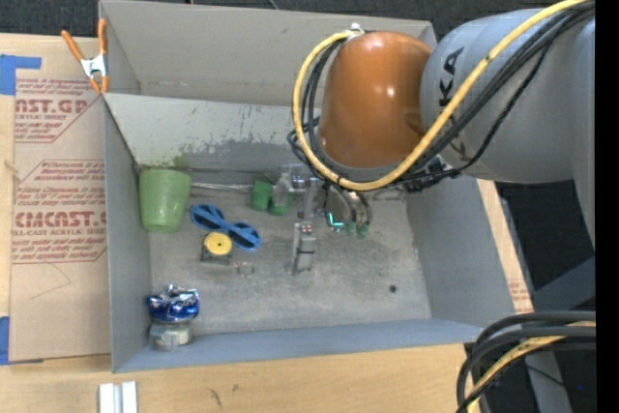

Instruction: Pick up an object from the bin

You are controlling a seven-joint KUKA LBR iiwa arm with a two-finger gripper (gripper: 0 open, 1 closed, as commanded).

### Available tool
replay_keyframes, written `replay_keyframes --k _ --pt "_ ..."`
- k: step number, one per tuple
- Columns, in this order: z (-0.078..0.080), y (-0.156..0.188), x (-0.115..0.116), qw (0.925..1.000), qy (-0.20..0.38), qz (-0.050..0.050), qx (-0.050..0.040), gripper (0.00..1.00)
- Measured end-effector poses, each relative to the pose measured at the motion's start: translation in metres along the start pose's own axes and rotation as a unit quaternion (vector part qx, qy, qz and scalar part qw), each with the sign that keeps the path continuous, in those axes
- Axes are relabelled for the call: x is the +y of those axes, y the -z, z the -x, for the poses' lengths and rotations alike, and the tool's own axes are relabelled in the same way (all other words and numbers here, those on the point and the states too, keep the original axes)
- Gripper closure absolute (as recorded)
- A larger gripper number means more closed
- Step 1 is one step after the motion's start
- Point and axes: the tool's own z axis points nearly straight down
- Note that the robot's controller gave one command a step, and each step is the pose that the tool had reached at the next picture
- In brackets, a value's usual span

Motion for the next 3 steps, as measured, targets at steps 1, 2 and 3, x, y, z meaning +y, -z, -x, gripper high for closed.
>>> replay_keyframes --k 1,2,3 --pt "0.026 -0.133 0.052 0.9965 -0.083 0.000 -0.0008 0.00" --pt "0.024 -0.097 0.061 0.9932 -0.116 0.001 -0.0047 0.00" --pt "0.021 -0.085 0.047 0.9772 -0.212 0.001 -0.0041 0.00"
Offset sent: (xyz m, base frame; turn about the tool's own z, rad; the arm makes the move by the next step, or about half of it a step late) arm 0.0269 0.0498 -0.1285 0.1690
